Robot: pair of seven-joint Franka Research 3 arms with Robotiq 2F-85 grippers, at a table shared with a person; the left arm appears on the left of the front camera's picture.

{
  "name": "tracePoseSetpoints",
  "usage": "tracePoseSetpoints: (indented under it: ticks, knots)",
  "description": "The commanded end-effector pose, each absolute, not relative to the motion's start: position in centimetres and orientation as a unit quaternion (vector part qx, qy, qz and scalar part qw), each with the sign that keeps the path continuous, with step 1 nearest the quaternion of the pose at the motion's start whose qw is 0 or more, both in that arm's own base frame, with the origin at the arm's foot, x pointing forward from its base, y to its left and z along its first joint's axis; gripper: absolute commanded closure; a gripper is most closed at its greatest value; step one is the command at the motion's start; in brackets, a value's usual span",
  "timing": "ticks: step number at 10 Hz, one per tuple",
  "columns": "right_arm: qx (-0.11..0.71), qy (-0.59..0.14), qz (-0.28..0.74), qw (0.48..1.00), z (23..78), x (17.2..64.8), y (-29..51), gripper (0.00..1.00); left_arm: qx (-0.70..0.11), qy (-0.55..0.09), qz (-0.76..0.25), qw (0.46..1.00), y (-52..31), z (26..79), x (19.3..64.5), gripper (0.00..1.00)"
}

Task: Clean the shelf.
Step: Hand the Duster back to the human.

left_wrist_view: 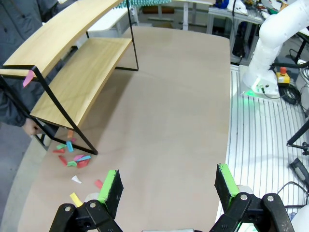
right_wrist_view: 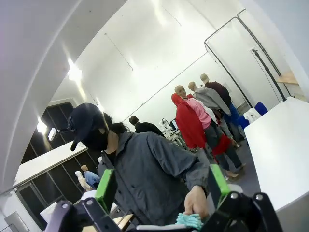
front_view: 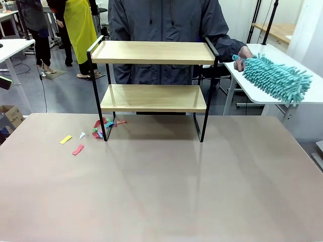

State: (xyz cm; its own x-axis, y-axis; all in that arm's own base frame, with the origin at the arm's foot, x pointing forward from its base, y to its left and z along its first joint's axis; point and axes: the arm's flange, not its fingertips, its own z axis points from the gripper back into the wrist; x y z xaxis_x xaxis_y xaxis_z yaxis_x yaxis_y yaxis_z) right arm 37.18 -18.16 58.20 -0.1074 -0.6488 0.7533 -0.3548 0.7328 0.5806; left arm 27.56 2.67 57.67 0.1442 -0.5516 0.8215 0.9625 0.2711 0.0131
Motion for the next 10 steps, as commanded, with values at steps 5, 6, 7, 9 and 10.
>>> tracePoseSetpoints:
  ticks: [5,6,7,9,10]
  knots:
    - [0.340,-0.735,-0.130,0.572,58.57,36.82,-17.99,0.00,-0.279,-0.382,-0.542,0.694,2.61,57.79,27.74,0.00]
    - [0.340,-0.735,-0.130,0.572,58.57,36.82,-17.99,0.00,-0.279,-0.382,-0.542,0.694,2.61,57.79,27.74,0.00]
    - [0.340,-0.735,-0.130,0.572,58.57,36.82,-17.99,0.00,-0.279,-0.382,-0.542,0.694,2.61,57.79,27.74,0.00]
    - [0.340,-0.735,-0.130,0.572,58.57,36.82,-17.99,0.00,-0.279,-0.382,-0.542,0.694,2.61,57.79,27.74,0.00]
    - [0.340,-0.735,-0.130,0.572,58.57,36.82,-17.99,0.00,-0.279,-0.382,-0.542,0.694,2.61,57.79,27.74,0.00]
